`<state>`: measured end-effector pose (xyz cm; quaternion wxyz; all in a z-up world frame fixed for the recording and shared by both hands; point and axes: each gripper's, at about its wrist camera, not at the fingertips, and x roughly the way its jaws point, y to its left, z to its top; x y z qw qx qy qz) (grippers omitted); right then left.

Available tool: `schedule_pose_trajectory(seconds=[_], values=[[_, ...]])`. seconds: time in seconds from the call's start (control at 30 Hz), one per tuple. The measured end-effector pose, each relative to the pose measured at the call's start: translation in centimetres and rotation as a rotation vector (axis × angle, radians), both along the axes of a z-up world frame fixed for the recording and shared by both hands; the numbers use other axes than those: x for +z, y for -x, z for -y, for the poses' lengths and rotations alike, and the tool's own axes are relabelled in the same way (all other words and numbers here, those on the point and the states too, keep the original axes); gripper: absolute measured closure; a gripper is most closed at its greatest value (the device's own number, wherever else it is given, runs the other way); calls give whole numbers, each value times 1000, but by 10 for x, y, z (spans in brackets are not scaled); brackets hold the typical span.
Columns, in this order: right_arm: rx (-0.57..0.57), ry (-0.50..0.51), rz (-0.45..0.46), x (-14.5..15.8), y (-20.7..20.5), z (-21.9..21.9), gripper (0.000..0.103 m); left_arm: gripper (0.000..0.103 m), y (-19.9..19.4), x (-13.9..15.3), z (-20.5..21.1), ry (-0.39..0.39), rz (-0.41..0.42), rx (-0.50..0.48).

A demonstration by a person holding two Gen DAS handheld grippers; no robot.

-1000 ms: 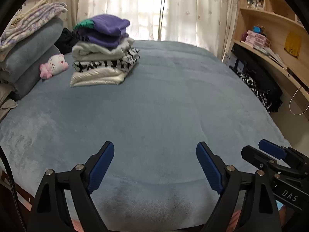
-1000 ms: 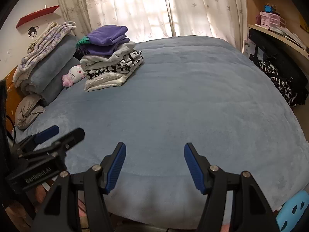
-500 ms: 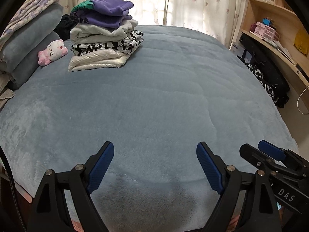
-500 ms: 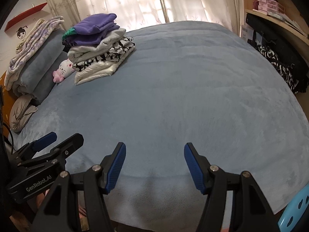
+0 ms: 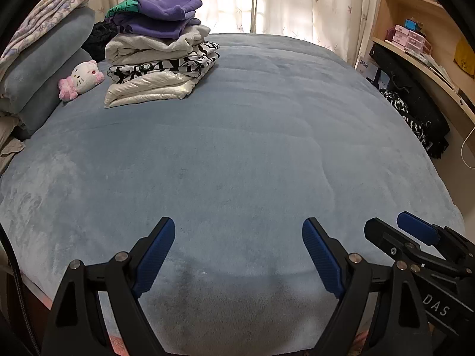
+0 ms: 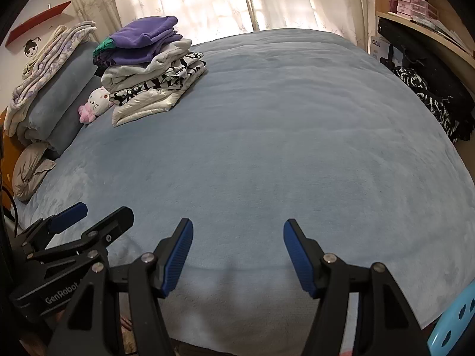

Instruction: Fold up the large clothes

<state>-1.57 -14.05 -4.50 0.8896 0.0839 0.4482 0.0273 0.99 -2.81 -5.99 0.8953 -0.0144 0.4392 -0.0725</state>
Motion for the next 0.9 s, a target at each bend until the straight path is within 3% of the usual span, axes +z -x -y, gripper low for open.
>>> schedule_pose_trajectory(seconds=[0.9], values=[[-4,-14,-7,-1,3,-4,40,17,9,-1,-3,-7,-22,22]])
